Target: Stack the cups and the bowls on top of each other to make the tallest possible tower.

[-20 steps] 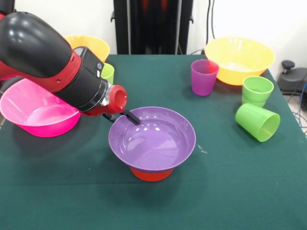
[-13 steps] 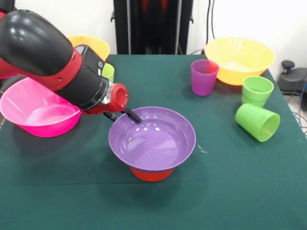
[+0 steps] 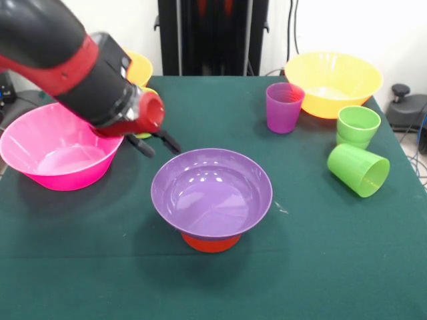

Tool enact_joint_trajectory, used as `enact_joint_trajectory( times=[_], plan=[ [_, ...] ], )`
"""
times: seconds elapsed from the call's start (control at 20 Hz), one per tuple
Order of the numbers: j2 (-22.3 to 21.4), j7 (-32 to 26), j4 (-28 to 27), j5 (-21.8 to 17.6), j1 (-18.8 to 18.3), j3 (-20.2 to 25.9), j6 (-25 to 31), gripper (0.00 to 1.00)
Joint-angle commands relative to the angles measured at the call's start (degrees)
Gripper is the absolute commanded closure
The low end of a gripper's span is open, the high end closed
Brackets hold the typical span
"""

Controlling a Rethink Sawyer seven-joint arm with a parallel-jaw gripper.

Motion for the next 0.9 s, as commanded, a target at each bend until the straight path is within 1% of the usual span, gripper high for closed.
enact_joint_trajectory(
  times=[0.05, 0.15, 0.4, 0.6, 0.7, 0.8, 0.9],
  plan=[
    [-7.6, -10.9, 7.4, -3.8, -3.2, -0.4, 2.0, 0.0],
    [-10.1, -11.0, 10.9, -4.1, -4.7, -0.2, 0.2, 0.0],
    [-11.4, -9.2, 13.1, -5.8, -4.6, -0.5, -2.6, 0.0],
    [-10.9, -7.9, 15.1, -8.4, -4.8, -0.5, -8.8, 0.0],
    [-10.3, -7.5, 15.1, -9.1, -4.8, -0.5, -9.6, 0.0],
    [-10.2, -6.5, 16.2, -9.0, -4.9, -0.6, -10.1, 0.0],
    [-10.5, -4.3, 19.1, -8.2, -5.2, -0.4, -11.5, 0.0]
  ],
)
